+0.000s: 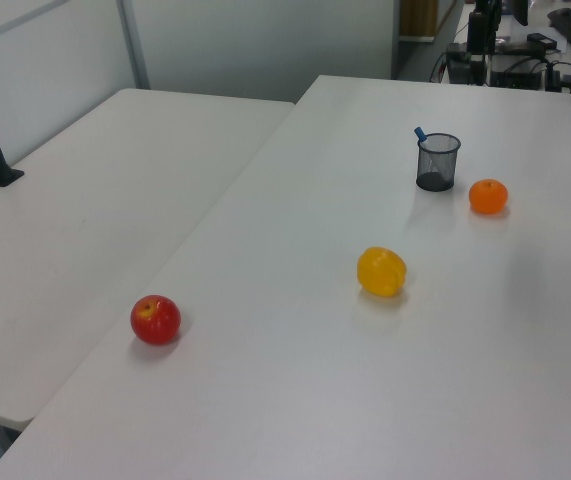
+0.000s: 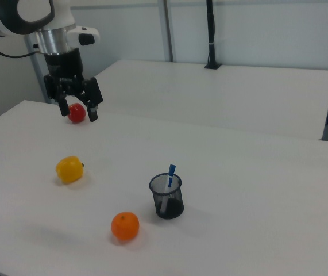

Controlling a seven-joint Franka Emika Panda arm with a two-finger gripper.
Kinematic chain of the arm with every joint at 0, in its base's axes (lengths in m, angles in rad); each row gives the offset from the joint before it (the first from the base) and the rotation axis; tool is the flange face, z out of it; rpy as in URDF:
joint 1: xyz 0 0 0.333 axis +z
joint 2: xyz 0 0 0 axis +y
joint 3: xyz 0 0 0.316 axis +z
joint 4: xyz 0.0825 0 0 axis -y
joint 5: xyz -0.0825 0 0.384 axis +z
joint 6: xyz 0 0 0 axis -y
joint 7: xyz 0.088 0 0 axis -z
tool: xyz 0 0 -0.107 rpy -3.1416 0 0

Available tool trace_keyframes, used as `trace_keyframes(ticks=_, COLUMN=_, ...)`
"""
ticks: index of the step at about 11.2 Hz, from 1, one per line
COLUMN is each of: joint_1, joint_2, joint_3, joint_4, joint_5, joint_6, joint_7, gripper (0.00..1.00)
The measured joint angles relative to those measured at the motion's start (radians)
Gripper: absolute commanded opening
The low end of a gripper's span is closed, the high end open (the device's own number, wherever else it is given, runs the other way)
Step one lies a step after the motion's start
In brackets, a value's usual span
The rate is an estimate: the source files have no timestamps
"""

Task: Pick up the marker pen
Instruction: 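Move the open gripper over the black mesh pen cup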

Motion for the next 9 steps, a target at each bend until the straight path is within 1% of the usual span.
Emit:
trace_keyframes(ticks=2, joint_1=-0.028, joint_2=0.014, joint_3=-0.001, joint_4=0.002, joint_5=0.0, joint_6=0.002, joint_7=-0.022, gripper=1.0)
trace_keyframes(ticks=4, joint_1=-0.075, joint_2=0.034, joint_3=-0.001, joint_4=0.006, joint_5=0.0, joint_6=0.031, joint_7=-0.058, gripper=1.0)
trace_keyframes(ticks=7, joint_1=-0.144, joint_2=0.092, joint_3=-0.002, joint_4=0.008, joint_5=-0.004, joint_6=0.141, joint_7=-0.068, gripper=1.0)
trace_keyframes(ticks=9, joint_1=-0.172, joint_2=0.14, joint_3=-0.002, joint_4=0.009, joint_5=-0.012, joint_6=0.203, joint_7=-0.121, gripper=1.0)
